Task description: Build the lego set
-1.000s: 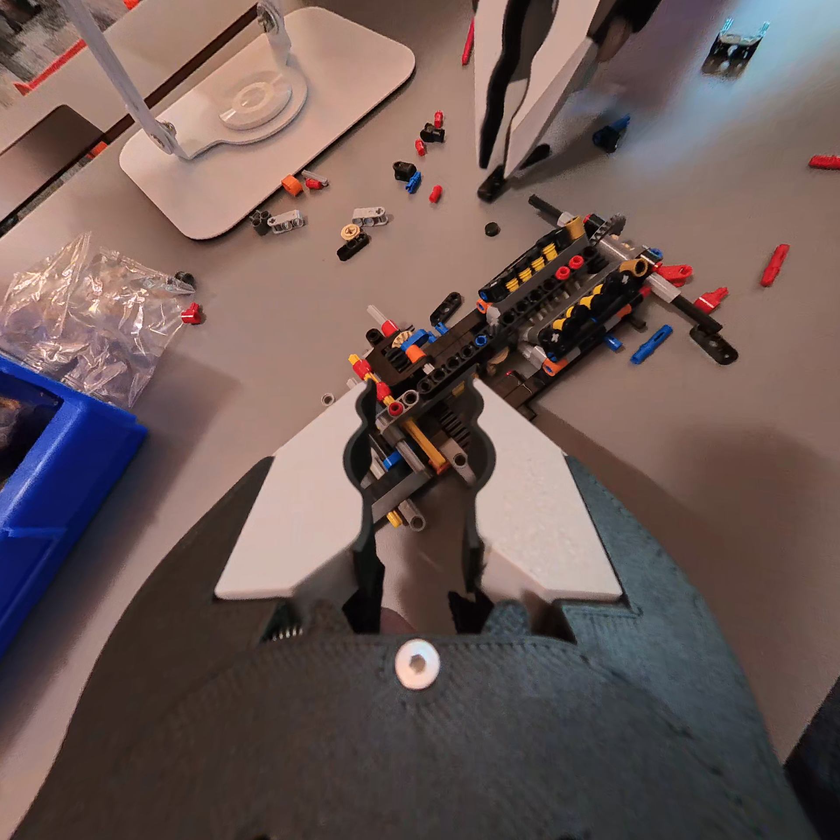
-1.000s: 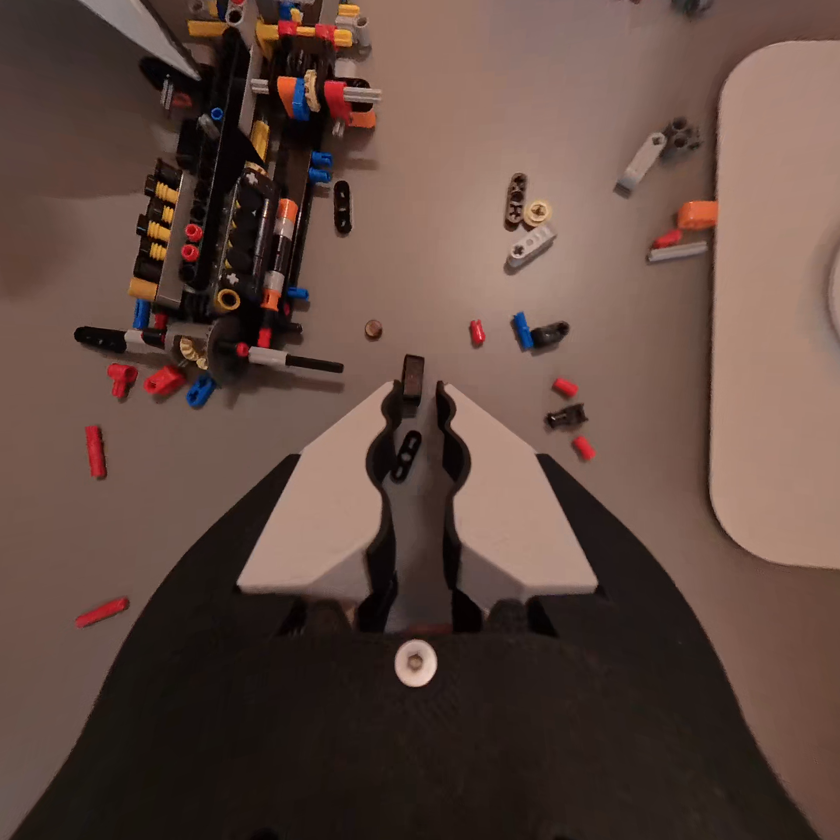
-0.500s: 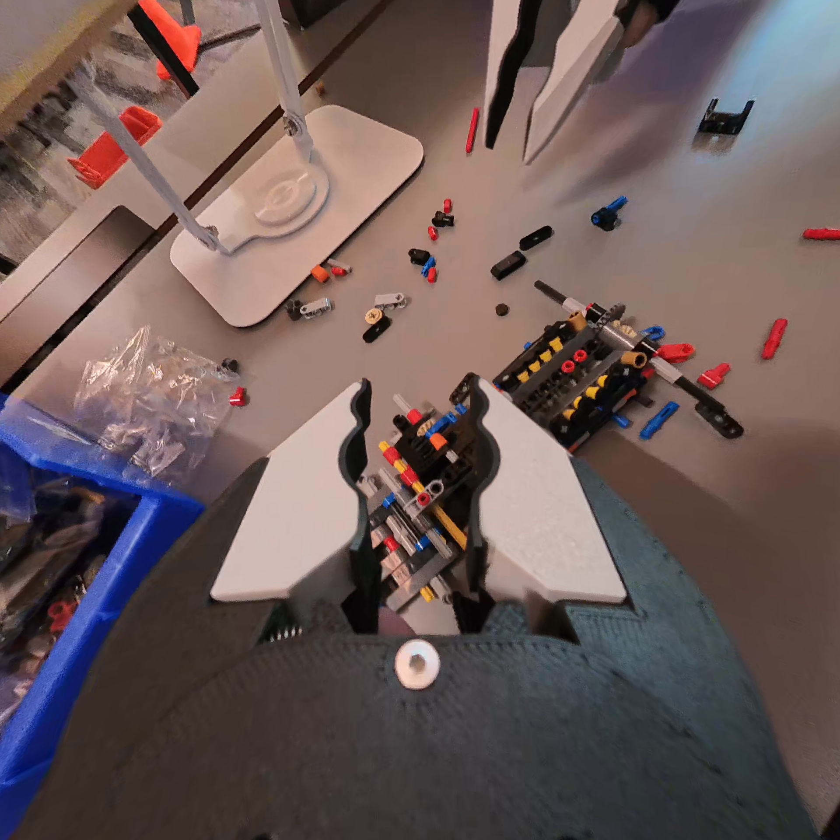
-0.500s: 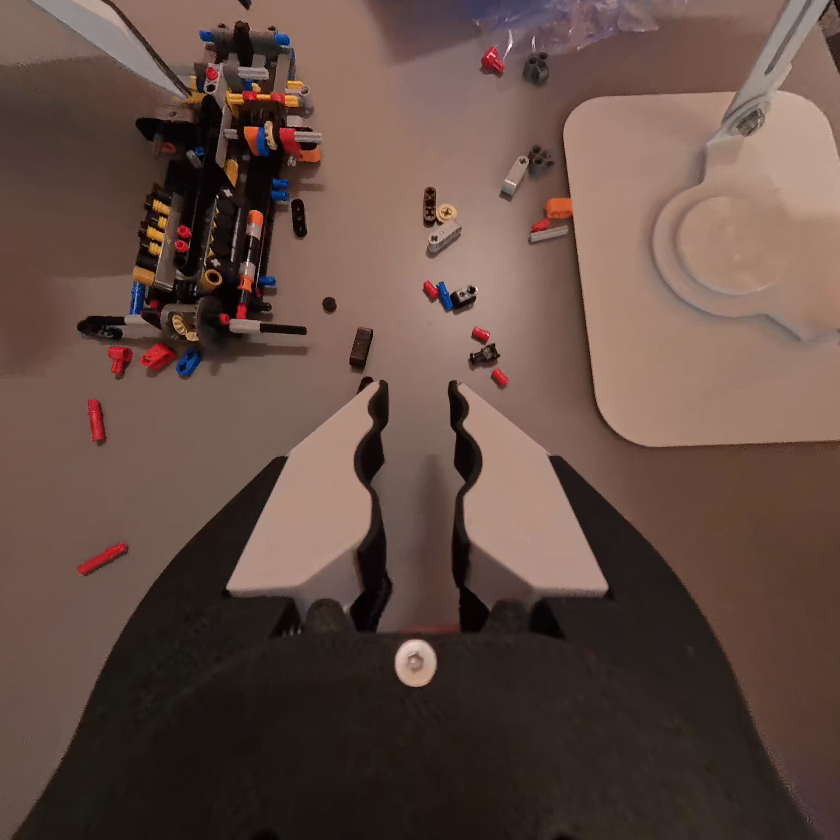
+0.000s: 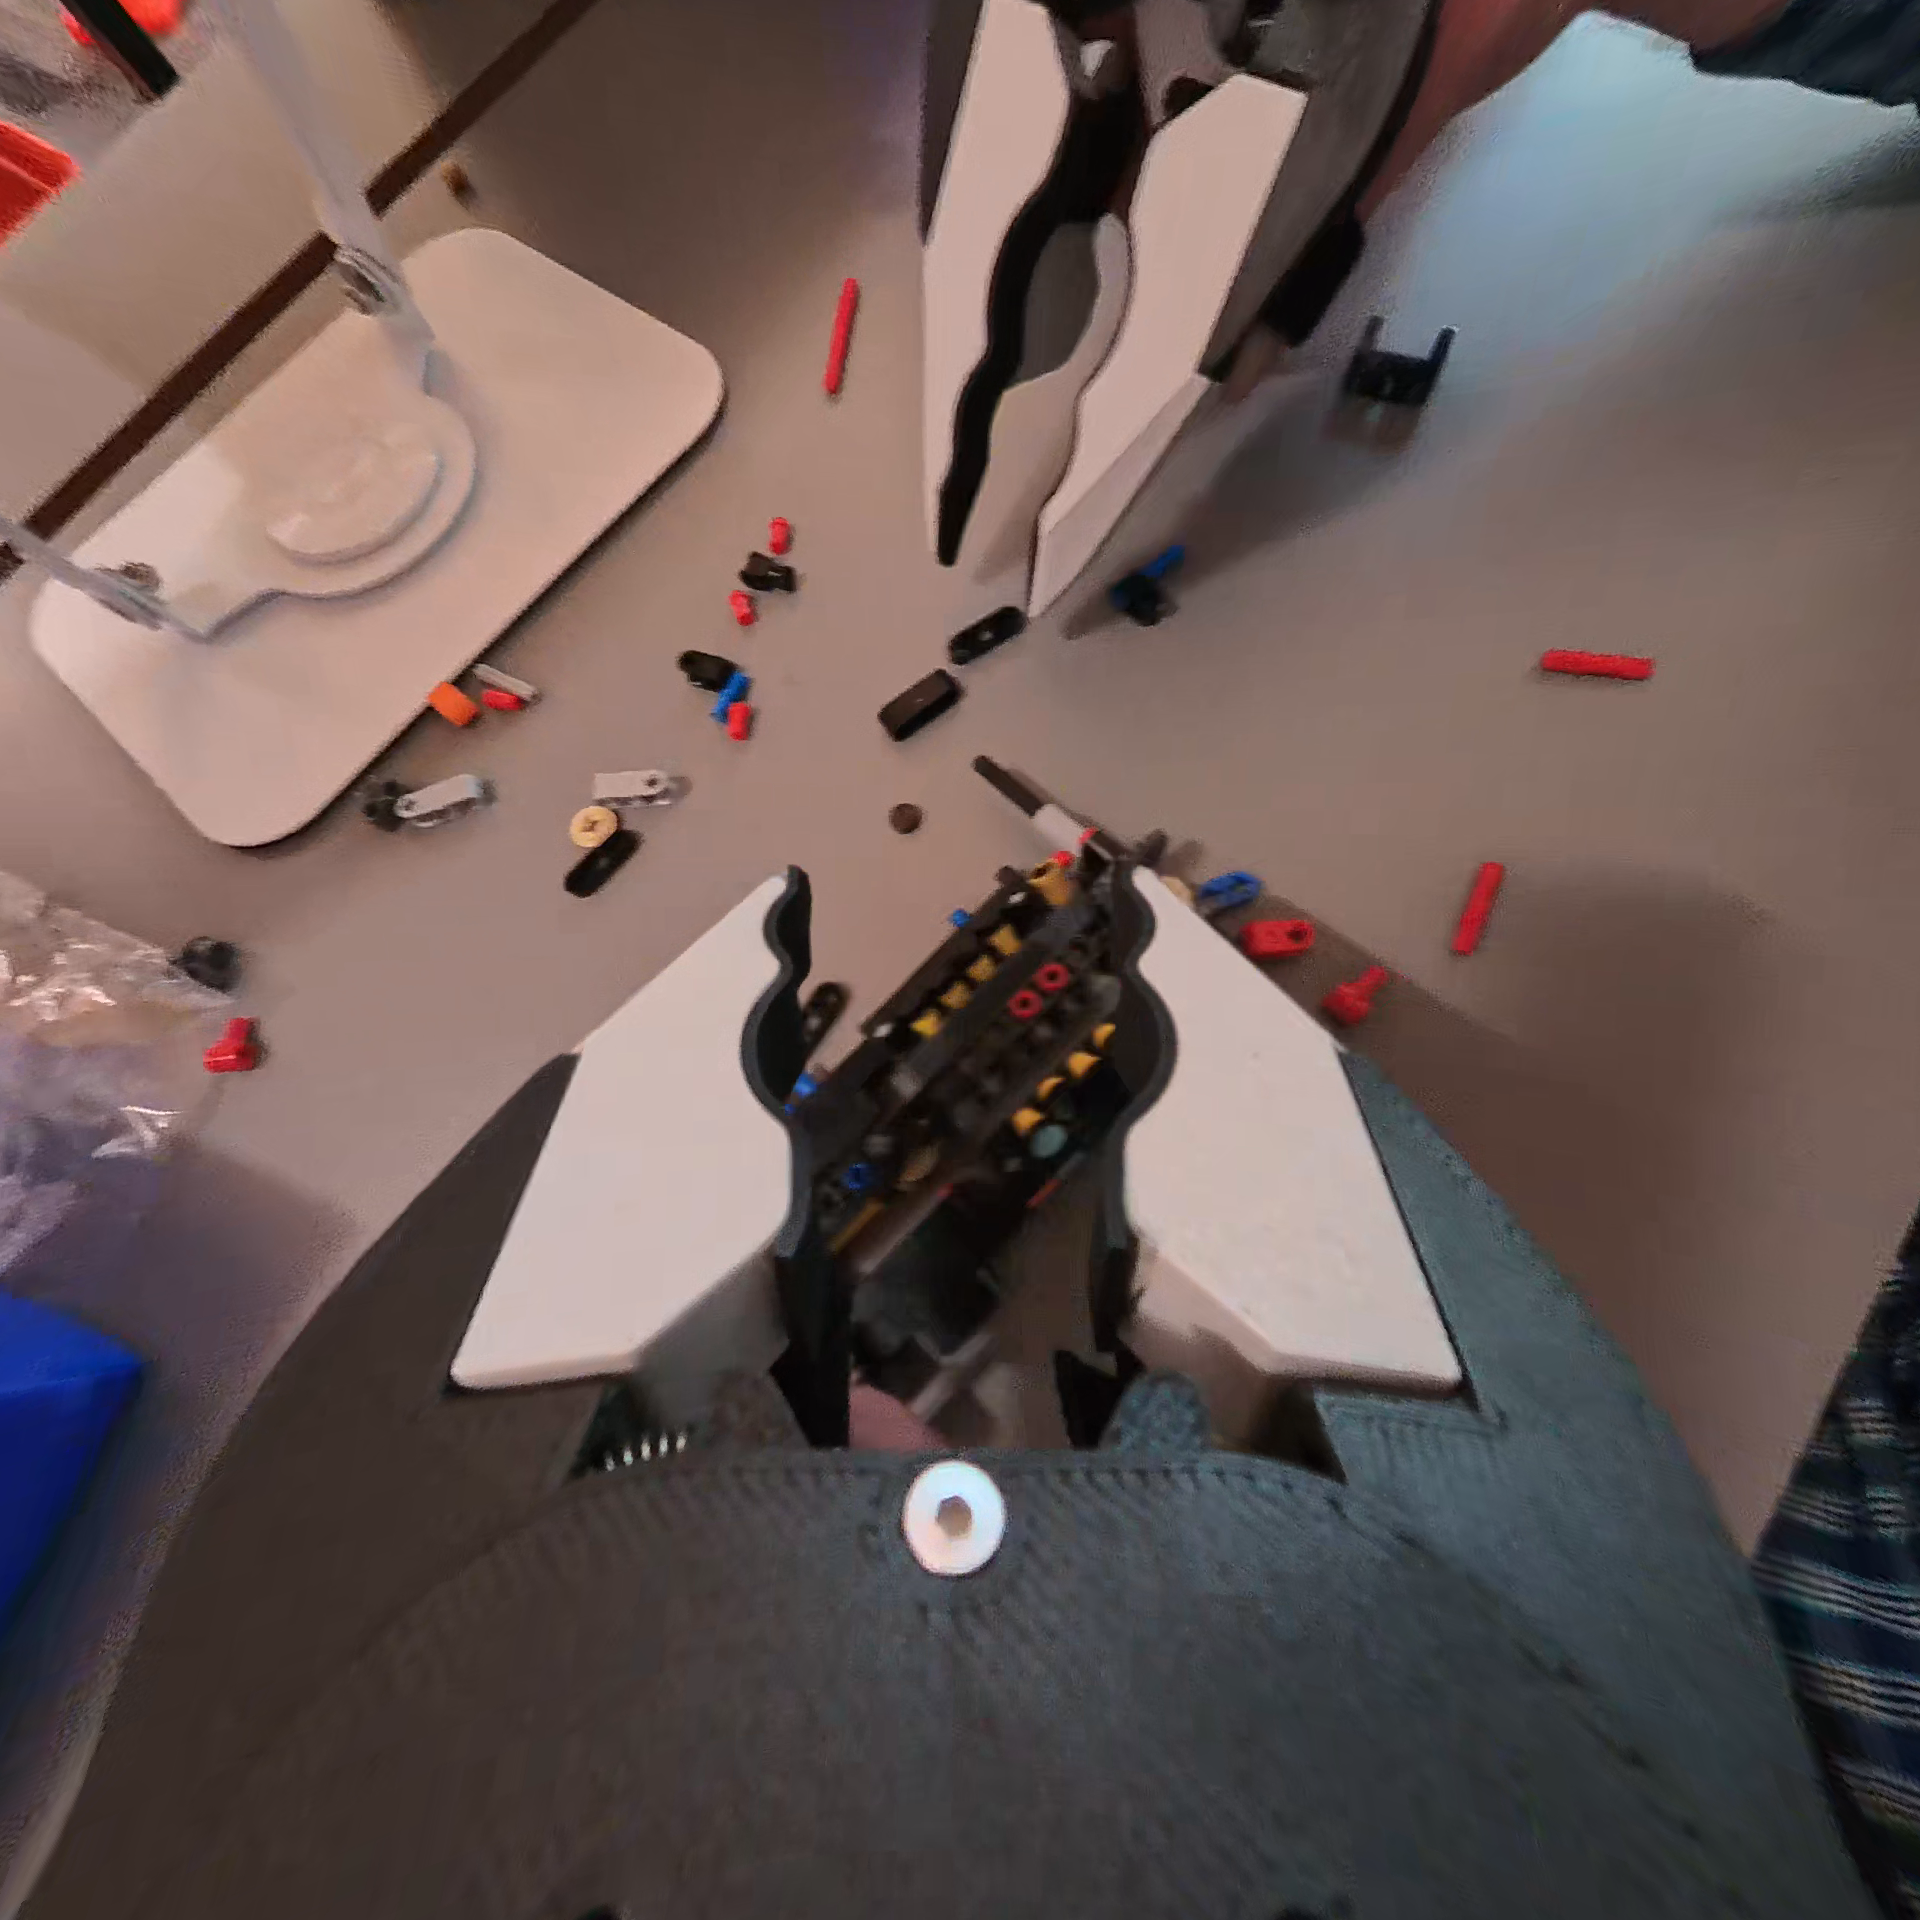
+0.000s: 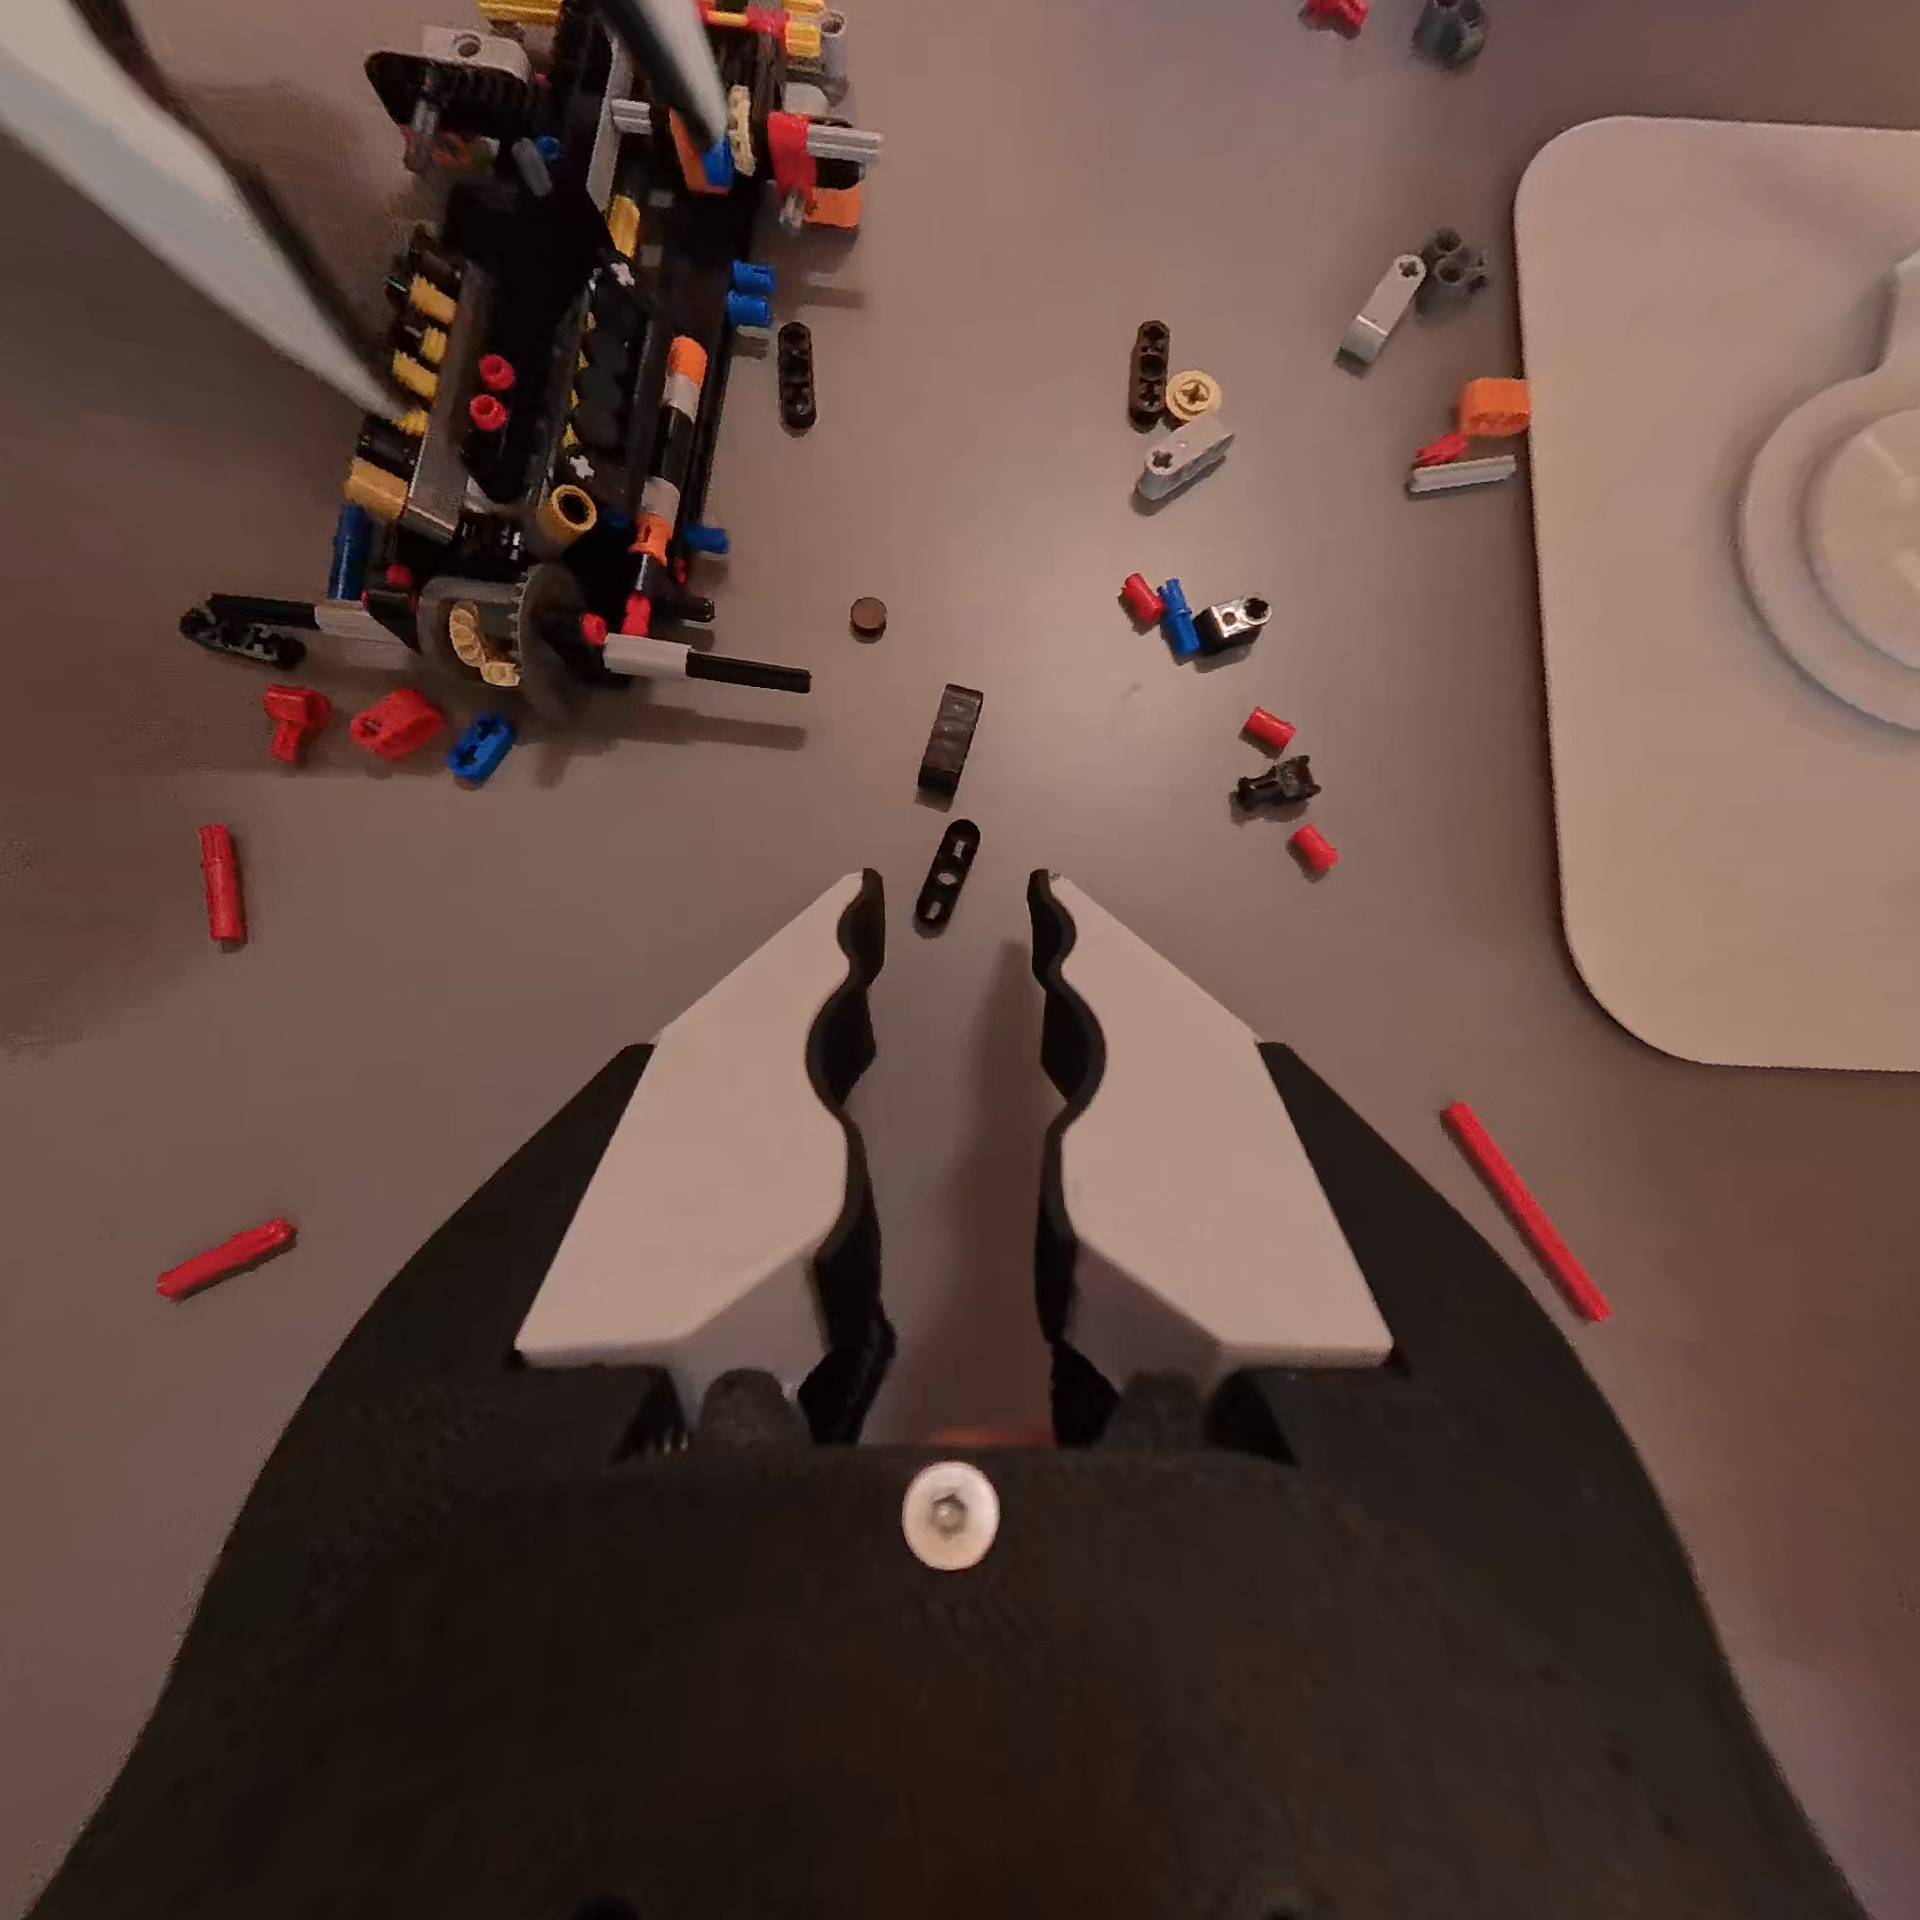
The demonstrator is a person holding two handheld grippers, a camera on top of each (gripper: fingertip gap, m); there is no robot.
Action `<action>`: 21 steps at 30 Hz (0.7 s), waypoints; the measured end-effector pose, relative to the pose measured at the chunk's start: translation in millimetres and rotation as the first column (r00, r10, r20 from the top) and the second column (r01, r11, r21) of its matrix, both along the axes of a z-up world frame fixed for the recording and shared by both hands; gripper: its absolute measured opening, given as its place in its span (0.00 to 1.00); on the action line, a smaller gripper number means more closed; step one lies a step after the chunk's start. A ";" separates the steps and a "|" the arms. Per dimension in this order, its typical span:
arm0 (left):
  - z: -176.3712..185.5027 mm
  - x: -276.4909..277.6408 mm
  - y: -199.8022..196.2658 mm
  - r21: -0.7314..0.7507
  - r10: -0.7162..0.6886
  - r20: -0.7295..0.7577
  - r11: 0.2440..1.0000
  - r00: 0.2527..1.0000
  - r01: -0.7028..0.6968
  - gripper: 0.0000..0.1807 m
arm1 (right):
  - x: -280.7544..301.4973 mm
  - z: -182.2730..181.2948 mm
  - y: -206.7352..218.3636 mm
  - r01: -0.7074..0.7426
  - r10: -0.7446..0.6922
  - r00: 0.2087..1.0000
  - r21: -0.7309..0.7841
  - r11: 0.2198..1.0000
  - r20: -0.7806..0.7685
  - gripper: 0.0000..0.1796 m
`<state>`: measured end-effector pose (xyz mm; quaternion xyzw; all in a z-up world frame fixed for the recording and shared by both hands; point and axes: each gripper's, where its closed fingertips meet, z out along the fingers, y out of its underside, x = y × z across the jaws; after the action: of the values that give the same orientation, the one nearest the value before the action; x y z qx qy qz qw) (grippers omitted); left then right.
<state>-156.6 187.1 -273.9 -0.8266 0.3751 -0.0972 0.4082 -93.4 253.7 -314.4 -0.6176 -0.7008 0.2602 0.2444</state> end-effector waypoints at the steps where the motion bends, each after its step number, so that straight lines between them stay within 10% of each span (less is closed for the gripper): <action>1: -3.4 4.6 -3.5 -0.008 0.008 -0.009 1.000 1.000 -0.008 0.32 | -0.6 -0.6 -0.8 -0.001 0.001 1.000 -0.001 1.000 -0.005 0.14; 21: -24.0 14.1 -17.0 0.015 0.063 -0.104 0.998 0.993 -0.062 0.11 | -1.2 1.0 -3.8 0.000 -0.001 0.998 -0.032 1.000 -0.059 0.13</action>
<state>-142.5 170.1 -297.9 -0.8396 0.3703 -0.0389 0.3956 -94.6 249.8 -313.4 -0.6137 -0.6890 0.2892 0.2552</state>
